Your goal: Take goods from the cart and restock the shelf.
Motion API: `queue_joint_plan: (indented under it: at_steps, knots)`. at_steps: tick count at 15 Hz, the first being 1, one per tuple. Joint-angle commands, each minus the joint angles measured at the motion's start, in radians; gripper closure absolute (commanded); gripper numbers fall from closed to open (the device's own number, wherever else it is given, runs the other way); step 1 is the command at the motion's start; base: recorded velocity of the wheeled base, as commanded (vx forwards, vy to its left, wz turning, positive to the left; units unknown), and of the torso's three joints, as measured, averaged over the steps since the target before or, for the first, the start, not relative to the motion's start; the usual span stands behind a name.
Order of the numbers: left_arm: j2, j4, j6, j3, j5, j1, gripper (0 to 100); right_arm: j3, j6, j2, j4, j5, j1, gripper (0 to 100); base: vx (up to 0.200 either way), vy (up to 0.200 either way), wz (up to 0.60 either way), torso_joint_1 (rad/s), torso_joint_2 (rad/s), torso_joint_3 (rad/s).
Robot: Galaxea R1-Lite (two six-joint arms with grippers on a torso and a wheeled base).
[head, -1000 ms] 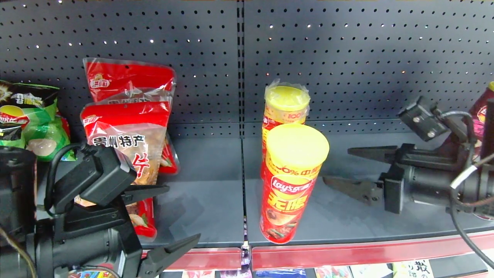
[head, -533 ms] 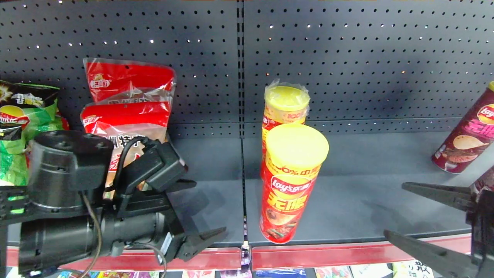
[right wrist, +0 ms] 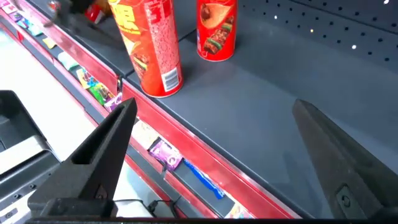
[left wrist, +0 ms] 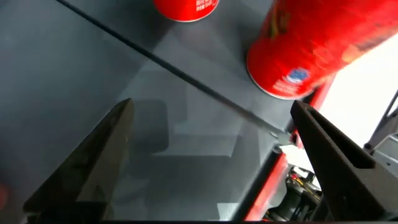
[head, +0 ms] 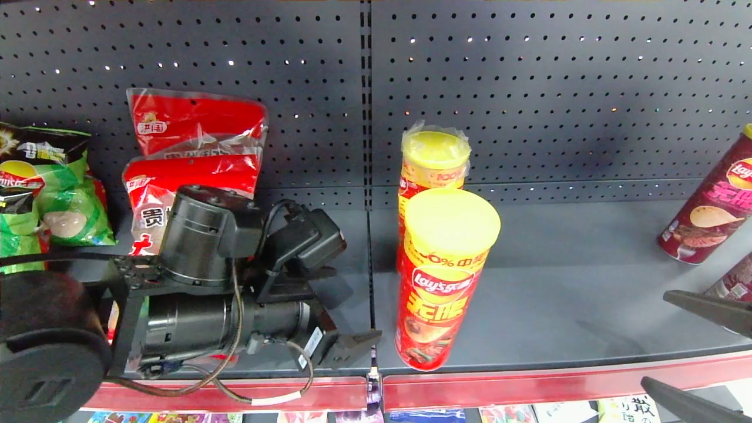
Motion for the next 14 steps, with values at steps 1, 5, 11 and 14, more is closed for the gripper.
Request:
queue_joint_plan:
  at_steps: [1,5,11,14]
  knots:
    - [0.040,0.000,0.000,-0.019,-0.001,-0.002,0,-0.003,0.001,-0.001,-0.001,0.000,-0.001,0,0.000,0.000,0.00,0.000,0.00,0.000]
    - [0.054,-0.002,-0.002,-0.028,-0.002,-0.013,0,-0.008,-0.001,0.008,-0.001,0.001,-0.009,0,0.000,0.000,0.00,0.000,0.00,0.000]
    - [0.082,-0.002,-0.002,-0.054,-0.006,-0.016,0,-0.008,-0.001,0.011,-0.001,0.001,-0.009,0,0.000,0.000,0.00,0.000,0.00,0.000]
    - [0.089,-0.002,-0.002,-0.072,-0.006,-0.025,0,-0.008,-0.001,0.012,-0.001,0.001,-0.007,0,0.000,0.000,0.00,0.000,0.00,0.000]
